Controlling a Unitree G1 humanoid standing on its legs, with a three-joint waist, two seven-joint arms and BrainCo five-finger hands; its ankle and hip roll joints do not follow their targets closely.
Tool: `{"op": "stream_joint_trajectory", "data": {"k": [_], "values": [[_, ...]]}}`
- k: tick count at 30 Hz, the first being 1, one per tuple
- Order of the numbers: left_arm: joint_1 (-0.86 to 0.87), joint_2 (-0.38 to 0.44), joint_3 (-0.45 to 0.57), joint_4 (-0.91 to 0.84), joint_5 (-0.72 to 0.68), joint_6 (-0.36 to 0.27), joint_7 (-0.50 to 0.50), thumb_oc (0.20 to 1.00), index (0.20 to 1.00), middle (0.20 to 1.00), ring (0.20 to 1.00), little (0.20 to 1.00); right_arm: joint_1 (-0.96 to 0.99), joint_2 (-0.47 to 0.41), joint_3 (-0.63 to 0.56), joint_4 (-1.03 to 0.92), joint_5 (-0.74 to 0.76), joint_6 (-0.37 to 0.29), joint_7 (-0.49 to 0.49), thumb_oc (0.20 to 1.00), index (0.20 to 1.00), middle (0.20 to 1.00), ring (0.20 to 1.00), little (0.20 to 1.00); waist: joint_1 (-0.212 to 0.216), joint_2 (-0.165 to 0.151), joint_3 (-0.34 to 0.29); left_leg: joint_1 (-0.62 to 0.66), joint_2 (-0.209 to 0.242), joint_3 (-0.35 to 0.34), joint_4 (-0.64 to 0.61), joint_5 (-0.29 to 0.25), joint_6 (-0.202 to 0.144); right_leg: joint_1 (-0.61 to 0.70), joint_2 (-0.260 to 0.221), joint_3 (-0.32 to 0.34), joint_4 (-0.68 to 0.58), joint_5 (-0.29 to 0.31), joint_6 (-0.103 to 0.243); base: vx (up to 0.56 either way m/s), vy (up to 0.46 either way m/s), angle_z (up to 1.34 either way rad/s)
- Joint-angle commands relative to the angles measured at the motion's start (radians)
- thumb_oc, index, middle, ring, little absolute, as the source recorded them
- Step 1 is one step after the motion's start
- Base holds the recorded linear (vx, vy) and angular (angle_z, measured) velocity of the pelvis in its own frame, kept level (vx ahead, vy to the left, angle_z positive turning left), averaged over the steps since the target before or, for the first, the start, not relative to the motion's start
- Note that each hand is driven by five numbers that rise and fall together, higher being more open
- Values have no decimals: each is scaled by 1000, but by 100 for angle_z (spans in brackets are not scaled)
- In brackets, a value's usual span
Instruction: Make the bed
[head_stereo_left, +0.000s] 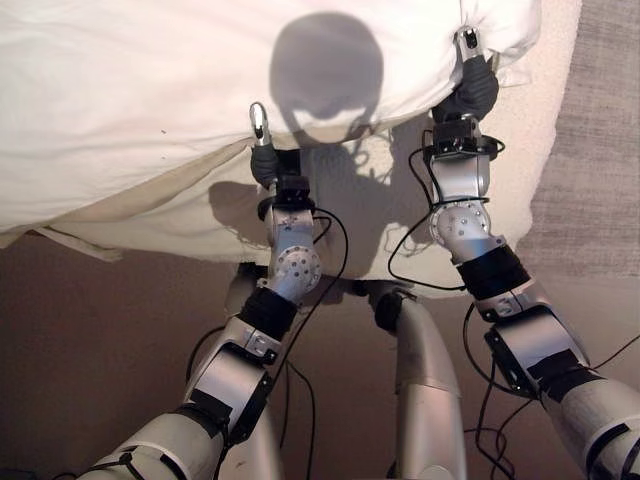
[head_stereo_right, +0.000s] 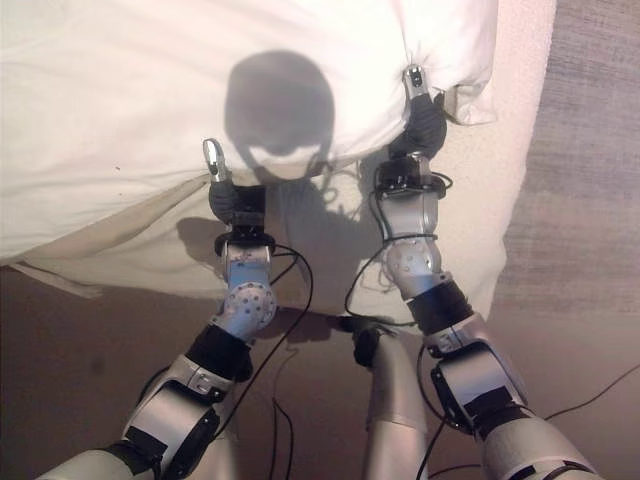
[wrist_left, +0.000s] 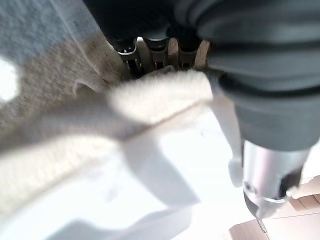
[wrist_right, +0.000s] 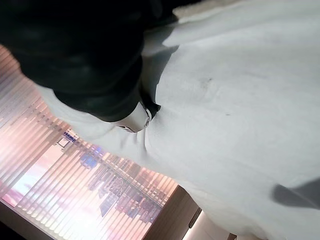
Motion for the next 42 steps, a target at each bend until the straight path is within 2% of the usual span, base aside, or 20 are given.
{"op": "stream_joint_trajectory", "data": {"k": [1, 10, 23, 30, 31, 32, 33, 34, 42], "values": [[-160, -50, -80, -52, 95, 15, -40, 1000, 1000, 1000, 1000, 1000, 56, 17, -38, -123, -59, -56, 33, 200, 200, 200, 200, 200, -31, -10, -107, 17, 33, 19, 165, -243, 4, -37, 103, 33, -90, 102, 90, 0, 0, 0], [-192, -73, -100, -73, 97, 19, -36, 1000, 1000, 1000, 1000, 1000, 89, 41, -39, -132, -77, -40, 35, 200, 200, 200, 200, 200, -39, -7, -112, 8, 32, 21, 170, -244, 7, -43, 106, 38, -91, 106, 87, 0, 0, 0], [-181, -137, -176, -46, 66, 52, -62, 1000, 1000, 1000, 1000, 1000, 84, 42, -12, -132, -71, -45, 16, 200, 200, 200, 200, 200, -45, -25, -103, 8, 36, 26, 181, -247, 11, -43, 112, 41, -96, 115, 86, -4, -2, -1], [-172, -143, -193, -30, 57, 65, -72, 1000, 1000, 1000, 1000, 1000, 81, 31, 5, -130, -62, -43, 19, 200, 200, 200, 200, 200, -46, -27, -102, 7, 41, 31, 193, -253, 13, -48, 113, 47, -90, 112, 85, 4, -4, -4], [-169, -140, -191, -31, 56, 65, -73, 561, 561, 561, 561, 561, 81, 30, 5, -131, -63, -42, 18, 200, 200, 200, 200, 200, -45, -28, -102, 6, 40, 29, 196, -253, 13, -49, 114, 48, -89, 112, 85, 4, -8, -4], [-167, -138, -189, -31, 56, 64, -72, 507, 507, 507, 507, 507, 82, 29, 2, -132, -65, -42, 17, 200, 200, 200, 200, 200, -45, -27, -102, 4, 40, 29, 199, -254, 14, -51, 114, 50, -87, 112, 84, 0, -6, -4], [-167, -137, -188, -36, 50, 64, -75, 332, 332, 332, 332, 332, 84, 30, 3, -132, -67, -41, 16, 200, 200, 200, 200, 200, -45, -26, -102, 2, 40, 29, 201, -255, 14, -51, 114, 50, -87, 111, 83, 1, -3, -3], [-164, -131, -185, -36, 54, 67, -74, 200, 200, 200, 200, 200, 87, 32, -1, -133, -70, -40, 17, 200, 200, 200, 200, 200, -45, -24, -103, 0, 40, 28, 203, -256, 15, -51, 113, 49, -88, 111, 83, 0, 0, 0], [-143, -92, -154, -75, 97, 56, -50, 200, 200, 200, 200, 200, 101, 38, -18, -139, -89, -39, 14, 200, 200, 200, 200, 200, -41, -11, -111, -5, 33, 23, 196, -256, 18, -55, 108, 43, -83, 110, 82, 0, 0, 0]]}}
